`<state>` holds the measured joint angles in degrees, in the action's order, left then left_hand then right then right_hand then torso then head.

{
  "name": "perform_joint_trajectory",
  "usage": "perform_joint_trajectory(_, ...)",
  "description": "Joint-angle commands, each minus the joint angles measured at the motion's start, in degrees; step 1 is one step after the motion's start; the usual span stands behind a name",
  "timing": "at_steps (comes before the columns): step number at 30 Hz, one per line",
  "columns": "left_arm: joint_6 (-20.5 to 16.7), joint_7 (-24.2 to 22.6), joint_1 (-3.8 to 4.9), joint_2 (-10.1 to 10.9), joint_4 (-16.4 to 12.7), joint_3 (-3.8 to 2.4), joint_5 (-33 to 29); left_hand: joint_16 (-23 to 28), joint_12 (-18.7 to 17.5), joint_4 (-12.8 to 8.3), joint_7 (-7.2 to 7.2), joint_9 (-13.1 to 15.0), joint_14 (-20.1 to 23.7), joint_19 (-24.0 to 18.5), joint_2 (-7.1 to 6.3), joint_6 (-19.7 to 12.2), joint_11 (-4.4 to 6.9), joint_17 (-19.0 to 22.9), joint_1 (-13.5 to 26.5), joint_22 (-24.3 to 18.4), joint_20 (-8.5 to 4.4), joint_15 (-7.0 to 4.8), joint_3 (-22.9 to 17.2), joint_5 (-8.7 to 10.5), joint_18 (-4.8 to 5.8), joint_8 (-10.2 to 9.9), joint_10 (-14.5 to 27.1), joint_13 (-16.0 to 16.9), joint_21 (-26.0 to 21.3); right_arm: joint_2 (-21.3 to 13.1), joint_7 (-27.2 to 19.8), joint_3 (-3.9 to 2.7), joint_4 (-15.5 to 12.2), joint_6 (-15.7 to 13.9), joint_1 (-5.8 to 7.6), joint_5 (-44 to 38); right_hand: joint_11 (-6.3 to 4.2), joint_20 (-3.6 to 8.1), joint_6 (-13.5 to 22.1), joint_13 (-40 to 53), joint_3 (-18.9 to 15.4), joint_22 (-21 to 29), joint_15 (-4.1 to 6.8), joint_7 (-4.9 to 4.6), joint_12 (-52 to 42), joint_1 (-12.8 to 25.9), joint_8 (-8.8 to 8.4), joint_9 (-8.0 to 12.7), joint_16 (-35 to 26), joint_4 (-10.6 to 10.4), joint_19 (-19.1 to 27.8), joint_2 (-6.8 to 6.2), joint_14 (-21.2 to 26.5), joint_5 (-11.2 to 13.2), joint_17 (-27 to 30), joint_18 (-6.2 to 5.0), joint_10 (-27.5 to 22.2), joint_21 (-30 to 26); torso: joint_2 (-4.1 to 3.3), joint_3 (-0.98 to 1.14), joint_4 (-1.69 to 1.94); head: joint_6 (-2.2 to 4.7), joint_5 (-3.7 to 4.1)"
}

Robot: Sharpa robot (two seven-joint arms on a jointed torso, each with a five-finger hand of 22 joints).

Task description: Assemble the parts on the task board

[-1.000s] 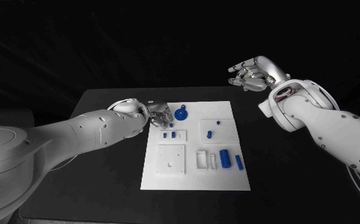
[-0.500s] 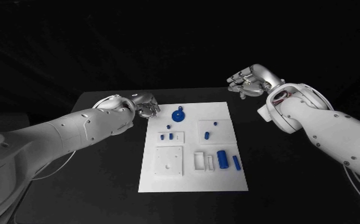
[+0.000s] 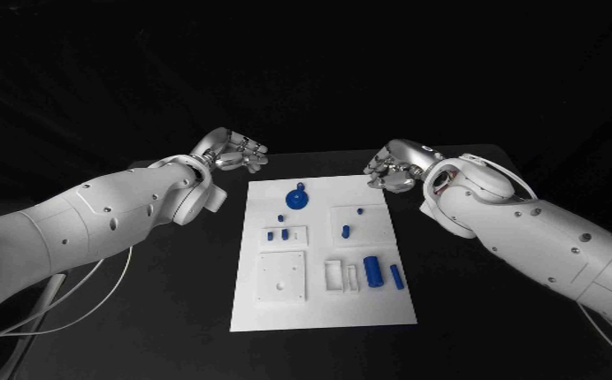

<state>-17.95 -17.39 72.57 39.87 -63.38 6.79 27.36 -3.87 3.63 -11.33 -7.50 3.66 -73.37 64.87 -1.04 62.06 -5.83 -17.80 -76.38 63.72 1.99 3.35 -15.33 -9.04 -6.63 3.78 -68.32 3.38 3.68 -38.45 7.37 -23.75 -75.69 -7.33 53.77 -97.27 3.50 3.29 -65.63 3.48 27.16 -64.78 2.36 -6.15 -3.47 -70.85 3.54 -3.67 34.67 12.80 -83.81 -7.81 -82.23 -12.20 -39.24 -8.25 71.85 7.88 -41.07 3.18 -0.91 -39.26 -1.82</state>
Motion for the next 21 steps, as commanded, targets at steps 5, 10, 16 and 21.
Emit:
perform_joint_trajectory(5, 2.51, -4.28, 0.36, 2.18, -6.24, -0.40, -13.16, 0.43, -0.26, 0.47, 0.15, -0.08, 5.68, -4.70, -0.60, -1.03, -0.44, 7.27, 0.75, -9.20, 2.59, 2.34, 0.33, -0.08, -0.71, -0.12, 1.60, -0.08, -0.29, 1.24, 4.30, 2.87, 0.00, 4.56, -0.03, -10.06, 0.18, -0.13, 0.58, -0.05, 0.40, -0.04, -0.32, -0.06, 0.13, 0.29, 0.01, 0.03, -0.68, -0.36, -1.60, -1.56, 0.24, 0.56, -0.58, 0.20, -1.33, -0.04, -0.01, 0.03, -0.06, -0.06, 0.21)
perform_joint_trajectory(10, 1.91, -4.35, 0.40, 2.78, -8.08, -0.46, -12.94, 0.38, -0.28, 0.69, -0.17, -0.08, 5.94, -4.73, -0.45, -0.97, -0.71, 11.64, 0.20, -18.75, 3.19, 2.78, 1.24, -0.12, -0.65, -0.10, 1.69, -0.09, -0.14, 2.13, 5.19, 4.34, 0.43, 4.23, -0.03, -11.67, 0.38, -0.23, 0.90, -0.05, 0.34, 0.03, -0.42, -0.29, 0.11, 0.37, 0.01, 0.03, -0.82, -0.51, -1.62, -2.21, 0.23, 0.55, -0.86, 0.08, -1.84, -0.15, -0.01, 0.03, -0.08, -0.09, -0.07)
perform_joint_trajectory(16, 1.77, -4.39, 0.40, 2.98, -8.76, -0.47, -12.75, 0.37, -0.25, 0.75, -0.15, -0.08, 5.31, -3.07, -0.10, -0.79, -0.68, 13.60, -0.09, -26.58, 2.88, 2.67, 2.43, -0.14, -0.18, -0.11, 1.55, -0.08, 0.08, 3.20, 6.19, 5.45, 1.33, 2.24, -0.03, -13.38, 0.64, -0.43, 1.57, -0.06, 0.72, 0.14, -0.56, -0.52, 0.12, 0.18, 0.02, 0.03, -1.09, -0.77, -1.72, -3.02, 0.24, 0.67, -1.27, -0.26, -2.71, -0.29, -0.03, 0.04, -0.18, -0.11, -0.10)
perform_joint_trajectory(21, 1.86, -4.33, 0.40, 2.92, -9.07, -0.47, -12.70, 0.35, -0.26, 0.56, -0.15, -0.08, 5.17, -2.38, 0.12, -0.77, -0.69, 13.49, -0.06, -29.36, 2.77, 2.61, 2.94, -0.17, -0.07, -0.11, 1.53, -0.08, 0.18, 4.37, 7.51, 6.40, 2.66, -0.87, 0.00, -15.34, 0.80, -0.51, 1.71, -0.08, 2.62, -0.15, -0.60, -0.60, 0.12, -0.03, 0.02, 0.04, -1.17, -0.99, -1.85, -3.83, 0.03, 2.17, -1.67, -0.54, -3.28, -0.08, -0.04, 0.06, -0.10, -0.09, 0.05)
